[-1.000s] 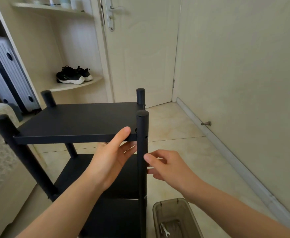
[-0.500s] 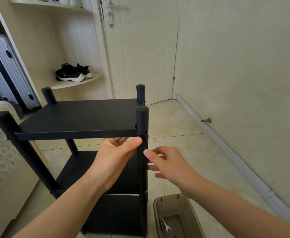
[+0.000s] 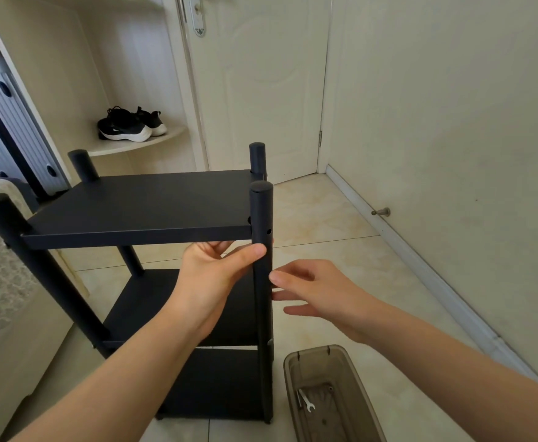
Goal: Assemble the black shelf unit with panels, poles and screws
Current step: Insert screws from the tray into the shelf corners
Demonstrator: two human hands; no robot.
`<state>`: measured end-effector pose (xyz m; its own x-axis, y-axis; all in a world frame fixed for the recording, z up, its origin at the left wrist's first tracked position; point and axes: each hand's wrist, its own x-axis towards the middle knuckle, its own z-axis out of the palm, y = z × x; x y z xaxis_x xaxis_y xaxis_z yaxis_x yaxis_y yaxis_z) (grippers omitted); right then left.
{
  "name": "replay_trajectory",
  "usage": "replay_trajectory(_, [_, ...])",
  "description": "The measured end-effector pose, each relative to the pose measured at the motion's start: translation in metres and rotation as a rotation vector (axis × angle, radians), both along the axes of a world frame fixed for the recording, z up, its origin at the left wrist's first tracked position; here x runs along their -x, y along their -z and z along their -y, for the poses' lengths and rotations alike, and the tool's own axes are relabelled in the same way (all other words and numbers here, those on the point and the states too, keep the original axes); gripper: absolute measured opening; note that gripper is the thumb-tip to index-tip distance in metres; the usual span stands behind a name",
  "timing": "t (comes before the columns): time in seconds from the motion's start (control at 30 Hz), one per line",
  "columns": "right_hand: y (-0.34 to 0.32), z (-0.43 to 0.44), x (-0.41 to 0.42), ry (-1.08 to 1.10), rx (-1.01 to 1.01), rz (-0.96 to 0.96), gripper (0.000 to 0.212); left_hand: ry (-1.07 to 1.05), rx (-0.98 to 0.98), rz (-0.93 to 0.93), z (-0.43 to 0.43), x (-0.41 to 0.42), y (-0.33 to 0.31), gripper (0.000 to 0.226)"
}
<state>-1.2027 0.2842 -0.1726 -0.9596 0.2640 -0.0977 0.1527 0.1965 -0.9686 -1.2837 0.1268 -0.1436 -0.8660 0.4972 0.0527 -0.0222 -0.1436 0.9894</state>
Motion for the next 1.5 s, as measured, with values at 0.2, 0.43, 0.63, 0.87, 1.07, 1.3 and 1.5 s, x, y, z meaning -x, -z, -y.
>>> replay_trajectory(0.2, [0.030, -0.024, -0.006, 0.002, -0.070, 0.136, 0.011, -0.010, -0.014, 0.024, -0.001, 0.000, -0.002, 0.078])
replay_trajectory(0.43, [0.096, -0.038, -0.020, -0.087, -0.267, 0.414, 0.018, 0.031, -0.058, 0.033, 0.000, -0.001, -0.003, 0.050])
replay_trajectory(0.63, [0.168, -0.043, -0.018, -0.254, -0.566, 0.658, 0.021, 0.048, -0.122, 0.044, -0.002, 0.001, 0.002, 0.041])
replay_trajectory(0.87, [0.259, -0.039, -0.008, -0.299, -0.635, 0.787, 0.026, 0.106, -0.192, 0.054, -0.003, 0.001, 0.002, 0.037])
replay_trajectory(1.07, [0.309, -0.042, 0.007, -0.249, -0.649, 0.763, 0.033, 0.116, -0.173, 0.037, -0.003, 0.006, 0.003, 0.040])
replay_trajectory(1.3, [0.351, -0.037, 0.012, -0.337, -0.667, 0.706, 0.029, 0.172, -0.183, 0.014, -0.003, 0.006, 0.004, 0.027])
replay_trajectory(1.5, [0.369, -0.038, 0.013, -0.385, -0.759, 0.631, 0.023, 0.176, -0.186, -0.001, -0.004, 0.008, 0.005, 0.020])
